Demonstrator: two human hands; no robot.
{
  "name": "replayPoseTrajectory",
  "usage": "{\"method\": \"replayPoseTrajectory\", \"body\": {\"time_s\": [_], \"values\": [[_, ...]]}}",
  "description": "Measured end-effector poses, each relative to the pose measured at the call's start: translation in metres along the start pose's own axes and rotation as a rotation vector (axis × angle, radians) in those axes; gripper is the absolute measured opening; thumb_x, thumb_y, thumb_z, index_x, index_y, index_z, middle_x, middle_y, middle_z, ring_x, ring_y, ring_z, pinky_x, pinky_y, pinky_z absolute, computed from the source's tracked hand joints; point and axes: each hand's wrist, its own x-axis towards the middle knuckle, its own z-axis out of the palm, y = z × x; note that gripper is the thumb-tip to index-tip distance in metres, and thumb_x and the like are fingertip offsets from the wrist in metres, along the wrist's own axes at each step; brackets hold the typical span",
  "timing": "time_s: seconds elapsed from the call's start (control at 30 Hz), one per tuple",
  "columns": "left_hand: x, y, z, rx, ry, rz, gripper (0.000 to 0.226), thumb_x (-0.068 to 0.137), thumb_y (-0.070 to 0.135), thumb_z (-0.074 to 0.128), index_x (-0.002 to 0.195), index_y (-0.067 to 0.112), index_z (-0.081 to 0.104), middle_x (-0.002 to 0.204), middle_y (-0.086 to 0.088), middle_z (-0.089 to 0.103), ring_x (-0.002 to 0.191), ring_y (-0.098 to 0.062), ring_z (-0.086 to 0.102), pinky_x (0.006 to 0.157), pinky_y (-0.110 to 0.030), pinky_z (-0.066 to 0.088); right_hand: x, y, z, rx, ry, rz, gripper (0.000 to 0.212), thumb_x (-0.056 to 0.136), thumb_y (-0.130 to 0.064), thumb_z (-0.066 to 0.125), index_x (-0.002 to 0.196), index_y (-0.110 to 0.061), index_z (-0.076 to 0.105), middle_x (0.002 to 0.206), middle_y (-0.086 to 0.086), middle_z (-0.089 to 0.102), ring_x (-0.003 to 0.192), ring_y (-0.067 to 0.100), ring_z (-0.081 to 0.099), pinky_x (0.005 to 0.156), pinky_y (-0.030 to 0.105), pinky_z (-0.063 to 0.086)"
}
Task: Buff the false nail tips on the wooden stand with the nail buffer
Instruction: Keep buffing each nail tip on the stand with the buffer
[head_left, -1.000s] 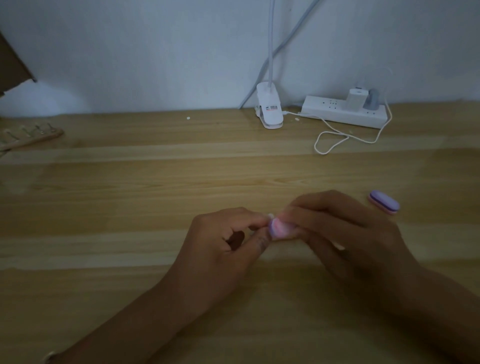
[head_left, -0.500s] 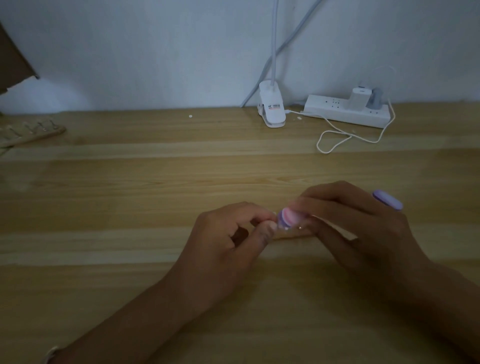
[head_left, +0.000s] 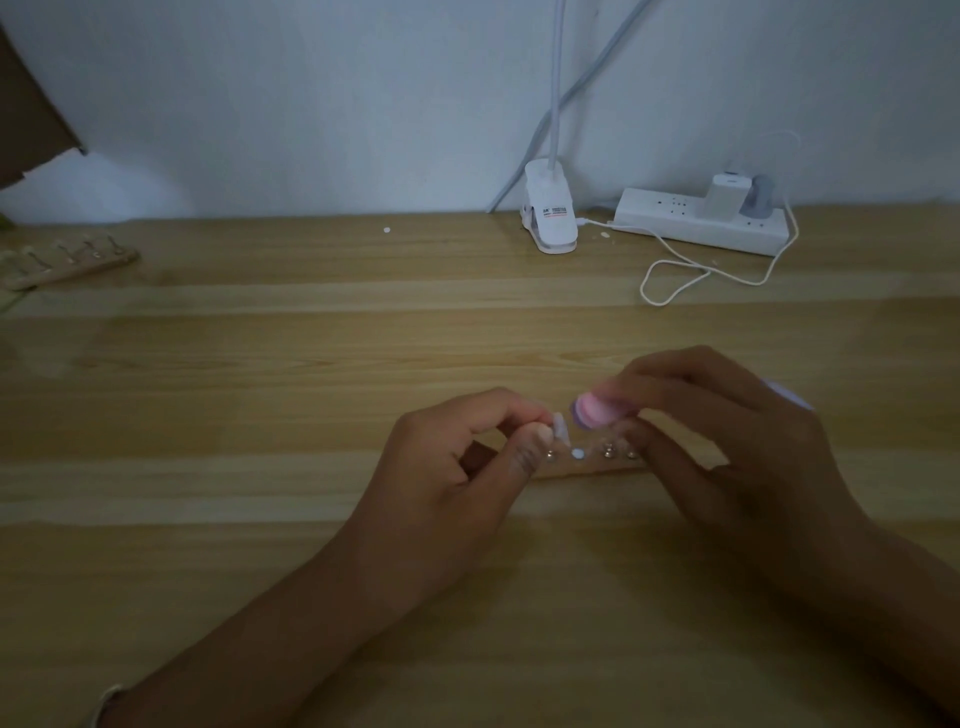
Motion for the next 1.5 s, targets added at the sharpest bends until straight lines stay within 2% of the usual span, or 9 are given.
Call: {"method": "replayPoseTrajectory", "body": {"time_s": [0.2,0.4,0.57,0.8,0.93,1.1,1.23,1.33,1.5], "values": [[0.000,-0.003,0.001,0.069,-0.036,0.017,0.011,0.091,0.015,0.060,0.088,0.019,0.070,0.063,0.023,0.056,0.040,0.004,0.039,0.045,-0.004,0.025,-0.007,-0.012,0.006,0.133,-0.052,-0.113,0.022,0.102,-0.011,0.055,0.120,-0.016,0.067,0.110,0.005,0.064,0.100,0.015,0.063,0.087,0.022,0.046],[0.000,-0.005,0.003,0.160,-0.070,0.068,0.011,0.094,0.007,0.060,0.092,0.011,0.070,0.073,0.016,0.061,0.056,0.005,0.051,0.053,-0.003,0.031,-0.009,-0.010,0.007,0.131,-0.078,-0.100,0.027,0.096,-0.004,0.059,0.120,-0.013,0.068,0.111,0.006,0.064,0.094,0.018,0.065,0.083,0.027,0.049],[0.000,-0.004,0.002,0.186,-0.068,0.087,0.015,0.094,0.004,0.058,0.093,0.014,0.069,0.074,0.020,0.056,0.056,0.011,0.049,0.054,-0.001,0.029,0.000,-0.006,0.003,0.001,-0.063,-0.104,0.032,0.088,0.006,0.064,0.114,-0.012,0.071,0.104,0.007,0.067,0.096,0.010,0.061,0.093,0.005,0.035],[0.000,-0.005,0.002,0.168,-0.069,0.081,0.014,0.094,0.006,0.058,0.093,0.014,0.069,0.074,0.015,0.058,0.058,0.010,0.050,0.054,-0.002,0.031,-0.001,-0.008,0.001,0.065,-0.096,-0.078,0.026,0.091,0.001,0.065,0.112,-0.013,0.073,0.104,0.004,0.067,0.093,0.010,0.063,0.088,0.008,0.038],[0.000,-0.006,0.002,0.159,-0.075,0.071,0.015,0.093,0.006,0.056,0.095,0.008,0.071,0.081,0.013,0.064,0.067,0.011,0.056,0.059,-0.001,0.035,-0.004,-0.016,0.003,0.323,-0.125,-0.053,0.019,0.101,-0.045,0.054,0.104,-0.037,0.071,0.102,-0.026,0.063,0.098,-0.016,0.060,0.083,-0.001,0.042],[-0.001,-0.006,0.003,0.128,-0.080,0.050,0.015,0.093,0.003,0.060,0.090,0.015,0.070,0.071,0.020,0.057,0.054,0.011,0.051,0.052,0.000,0.029,-0.004,-0.010,0.003,0.070,-0.085,-0.069,0.026,0.092,-0.001,0.066,0.114,-0.014,0.072,0.105,0.006,0.067,0.095,0.011,0.064,0.088,0.013,0.043],[0.000,-0.005,0.003,0.111,-0.081,0.039,0.014,0.094,0.008,0.059,0.090,0.015,0.070,0.075,0.017,0.062,0.058,0.010,0.054,0.055,-0.001,0.033,-0.007,-0.012,0.004,0.279,-0.144,-0.011,0.015,0.098,-0.030,0.064,0.107,-0.030,0.076,0.104,-0.005,0.070,0.090,0.009,0.067,0.081,0.016,0.050],[0.000,-0.003,0.002,0.046,-0.074,0.009,0.022,0.095,0.012,0.058,0.082,0.029,0.065,0.073,0.015,0.062,0.058,0.008,0.054,0.054,-0.003,0.034,-0.001,0.005,-0.001,0.037,-0.009,0.038,0.026,0.092,0.001,0.069,0.109,-0.019,0.072,0.105,0.002,0.067,0.097,0.007,0.063,0.087,0.020,0.048],[0.000,0.000,0.003,-0.125,-0.144,-0.027,0.018,0.092,0.012,0.053,0.086,0.016,0.070,0.077,0.001,0.067,0.074,-0.004,0.060,0.065,-0.019,0.044,-0.011,-0.015,0.005,0.134,0.040,-0.148,0.025,0.095,-0.005,0.059,0.114,-0.020,0.064,0.111,-0.003,0.060,0.110,0.003,0.057,0.098,0.014,0.040]]}}
